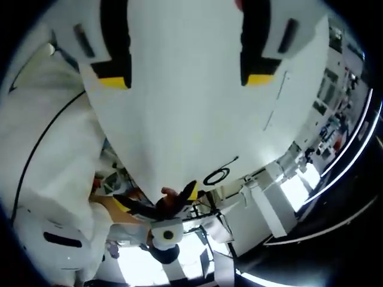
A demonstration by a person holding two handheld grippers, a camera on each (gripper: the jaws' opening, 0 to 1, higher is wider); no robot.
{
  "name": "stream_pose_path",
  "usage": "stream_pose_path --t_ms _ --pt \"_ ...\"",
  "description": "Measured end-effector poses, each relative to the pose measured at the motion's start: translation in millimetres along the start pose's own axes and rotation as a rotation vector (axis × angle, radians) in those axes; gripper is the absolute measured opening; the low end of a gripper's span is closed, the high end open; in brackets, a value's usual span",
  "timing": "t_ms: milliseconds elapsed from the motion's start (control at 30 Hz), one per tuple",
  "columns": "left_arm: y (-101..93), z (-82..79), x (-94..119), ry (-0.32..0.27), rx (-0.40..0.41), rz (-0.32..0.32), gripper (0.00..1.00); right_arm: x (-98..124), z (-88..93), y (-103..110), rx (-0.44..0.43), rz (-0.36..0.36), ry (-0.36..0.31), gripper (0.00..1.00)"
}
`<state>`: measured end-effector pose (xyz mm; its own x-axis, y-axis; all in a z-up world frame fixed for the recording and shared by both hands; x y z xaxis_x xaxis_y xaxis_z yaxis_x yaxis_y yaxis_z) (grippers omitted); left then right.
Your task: Plug the desk Type‑C cable into the charger adapter.
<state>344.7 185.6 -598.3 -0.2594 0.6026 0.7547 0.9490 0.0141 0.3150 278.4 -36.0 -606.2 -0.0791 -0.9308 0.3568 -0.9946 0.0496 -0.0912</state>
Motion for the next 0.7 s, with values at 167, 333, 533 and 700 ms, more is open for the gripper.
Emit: stream_pose_path --t_ms 167,333,533,700 --pt "5.0 -1.3 1 0.013 -0.007 0.006 0.74 2 -2.1 -2 0.004 0.004 0.000 0.99" --pt "7.3 -2.2 1 0.030 -0.023 0.011 0.73 3 -1.5 -3 0.004 0.007 0.001 0.99" --pt "17.3 2.2 0 0.072 -0.076 0.015 0.69 3 -1.9 -5 0.004 0.008 -0.002 0.99" --pt "24.2 1.1 0 0.100 -0.094 0.037 0.68 4 -2.4 -7 0.002 0.011 -0.003 0.99"
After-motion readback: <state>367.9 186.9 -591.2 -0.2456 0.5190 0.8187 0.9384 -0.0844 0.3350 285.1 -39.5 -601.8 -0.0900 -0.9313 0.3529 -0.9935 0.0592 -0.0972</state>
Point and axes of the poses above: the point that each gripper's makers call its tool centre point, and the gripper's own axes: x roughly backward along the fingers, y roughly to its left, z roughly out of its underside, the point moved 5 cm from there along x, roughly backward along the fingers, and after that the axes turned 11 degrees about y, right-handed, at the moved point
